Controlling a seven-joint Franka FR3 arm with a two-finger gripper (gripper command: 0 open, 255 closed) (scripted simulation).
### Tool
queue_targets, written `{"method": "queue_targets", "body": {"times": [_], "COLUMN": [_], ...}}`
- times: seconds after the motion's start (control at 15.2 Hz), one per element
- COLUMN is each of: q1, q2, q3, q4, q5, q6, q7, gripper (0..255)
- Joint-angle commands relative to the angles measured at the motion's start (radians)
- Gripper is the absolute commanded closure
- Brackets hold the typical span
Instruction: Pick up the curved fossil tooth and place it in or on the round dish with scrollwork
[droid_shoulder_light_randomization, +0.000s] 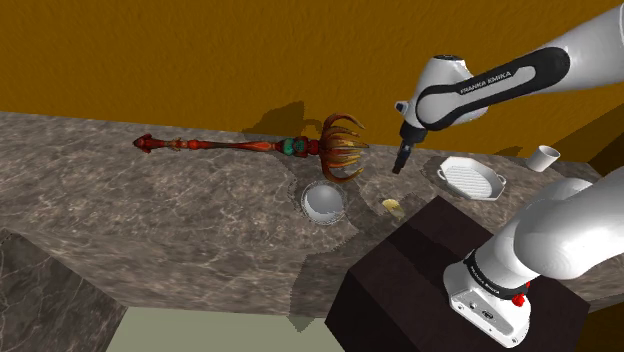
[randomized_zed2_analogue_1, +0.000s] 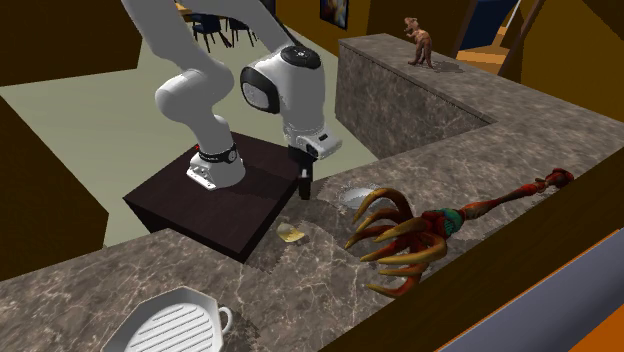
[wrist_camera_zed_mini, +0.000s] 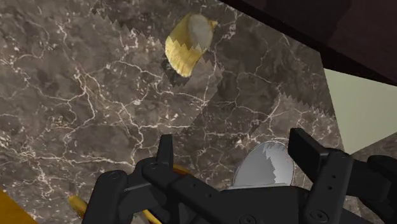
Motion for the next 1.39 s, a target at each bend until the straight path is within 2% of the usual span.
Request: {"method": "queue_targets", "body": {"times": [0.0,0.2,0.46,0.99,1.32], "q1": [0.014,0.036,0.041,0.006,0.004], "q2": [0.089,0.231,0.431,0.566,0.565], "q3": [-0.029,-0.064,-0.067,-0.002,-0.001], "q4": [0.001,0.029,0.091,0.104,0.104], "q5": [0.016,0.072,0.202,0.331,0.330], "q6": [0.078,0.173,0.276,0.386,0.386], "q7": [-0.079,-0.212,-0.420,-0.520,-0.520], "gripper": [0,0,0,0,0]}}
